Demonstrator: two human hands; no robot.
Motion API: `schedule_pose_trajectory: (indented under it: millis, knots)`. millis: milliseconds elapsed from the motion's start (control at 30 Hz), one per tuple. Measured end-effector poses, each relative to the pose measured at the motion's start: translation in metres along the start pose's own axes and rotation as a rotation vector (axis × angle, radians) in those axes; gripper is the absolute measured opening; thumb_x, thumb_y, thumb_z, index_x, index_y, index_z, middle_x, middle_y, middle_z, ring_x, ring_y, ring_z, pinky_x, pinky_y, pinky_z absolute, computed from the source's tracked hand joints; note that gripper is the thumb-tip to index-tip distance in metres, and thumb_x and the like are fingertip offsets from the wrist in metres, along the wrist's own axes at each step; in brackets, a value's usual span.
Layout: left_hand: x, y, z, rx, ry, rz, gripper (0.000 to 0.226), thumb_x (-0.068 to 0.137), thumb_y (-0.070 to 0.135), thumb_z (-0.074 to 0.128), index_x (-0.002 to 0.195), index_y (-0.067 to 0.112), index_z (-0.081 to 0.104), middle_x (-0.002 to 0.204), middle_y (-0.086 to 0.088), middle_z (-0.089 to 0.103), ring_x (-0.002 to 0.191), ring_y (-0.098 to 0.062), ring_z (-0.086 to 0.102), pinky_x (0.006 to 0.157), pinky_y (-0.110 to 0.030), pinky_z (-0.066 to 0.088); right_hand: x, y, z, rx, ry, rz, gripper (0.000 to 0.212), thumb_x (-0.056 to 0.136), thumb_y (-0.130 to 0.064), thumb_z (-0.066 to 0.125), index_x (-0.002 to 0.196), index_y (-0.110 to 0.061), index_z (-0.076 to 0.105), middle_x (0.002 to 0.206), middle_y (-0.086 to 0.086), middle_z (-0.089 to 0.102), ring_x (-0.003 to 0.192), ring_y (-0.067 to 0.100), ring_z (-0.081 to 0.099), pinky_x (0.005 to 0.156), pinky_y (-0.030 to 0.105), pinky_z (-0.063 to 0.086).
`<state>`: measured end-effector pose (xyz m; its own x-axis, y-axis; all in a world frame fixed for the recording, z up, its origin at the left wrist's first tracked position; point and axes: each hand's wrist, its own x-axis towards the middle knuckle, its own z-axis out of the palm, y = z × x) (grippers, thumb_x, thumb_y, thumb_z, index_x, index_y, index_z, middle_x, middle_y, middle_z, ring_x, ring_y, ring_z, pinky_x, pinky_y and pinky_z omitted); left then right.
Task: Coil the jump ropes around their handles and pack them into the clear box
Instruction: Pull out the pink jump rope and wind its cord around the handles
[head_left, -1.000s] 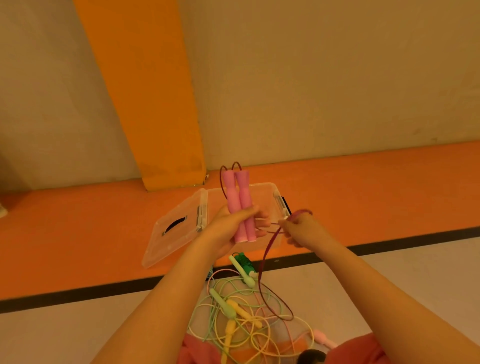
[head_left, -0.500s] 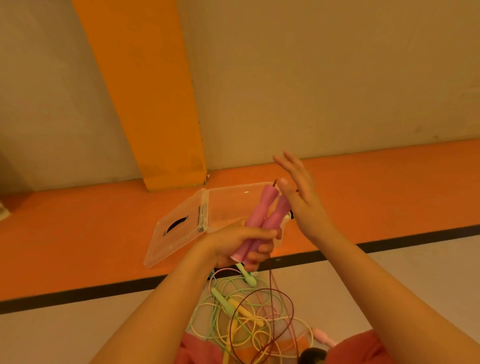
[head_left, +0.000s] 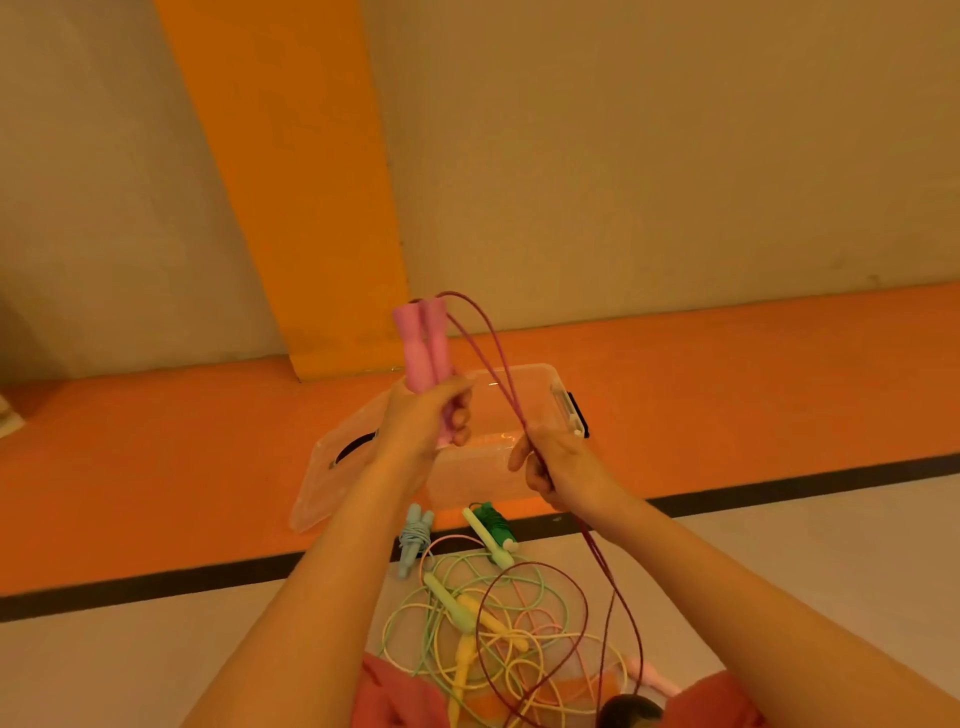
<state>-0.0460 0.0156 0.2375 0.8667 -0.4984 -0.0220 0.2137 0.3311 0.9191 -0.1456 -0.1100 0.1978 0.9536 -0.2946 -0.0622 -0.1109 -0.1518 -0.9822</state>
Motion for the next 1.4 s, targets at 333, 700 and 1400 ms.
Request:
schedule_pose_trajectory:
  millis: [333, 700, 1400]
  knots:
    - [0.004, 0.002, -0.013, -0.041, 0.072, 0.000, 0.012, 0.090, 0.021, 0.060, 0.096, 0.017, 0.051, 0.095, -0.014, 0.071, 0.067, -0.019, 0.060, 0.036, -0.019, 0.034, -0.017, -0.003, 0.026, -0.055, -0.263, 0.080, 0.049, 0.102, -0.034, 0.028, 0.065, -0.009, 0.048, 0.049, -0.001, 0.032, 0.037, 0.003, 0.028, 0.039, 0.016, 0.022]
    - [0.006, 0.003, -0.034, 0.146, 0.102, -0.090, 0.021, 0.085, 0.008, 0.066, 0.101, 0.005, 0.053, 0.067, -0.003, 0.055, 0.046, -0.009, 0.056, 0.039, -0.022, 0.044, -0.007, 0.001, -0.025, -0.545, -0.019, -0.088, 0.033, 0.092, -0.038, 0.055, 0.072, -0.013, 0.063, 0.077, -0.001, 0.063, 0.075, 0.011, 0.059, 0.073, 0.033, 0.048]
    - [-0.036, -0.028, -0.017, 0.837, -0.729, -0.466, 0.030, 0.081, 0.003, 0.071, 0.100, 0.013, 0.050, 0.065, 0.001, 0.052, 0.045, -0.006, 0.047, 0.043, -0.020, 0.040, -0.007, -0.016, -0.035, -0.564, 0.044, -0.479, 0.013, 0.083, -0.033, 0.068, 0.078, -0.021, 0.067, 0.074, -0.012, 0.059, 0.072, 0.002, 0.055, 0.091, 0.041, 0.042]
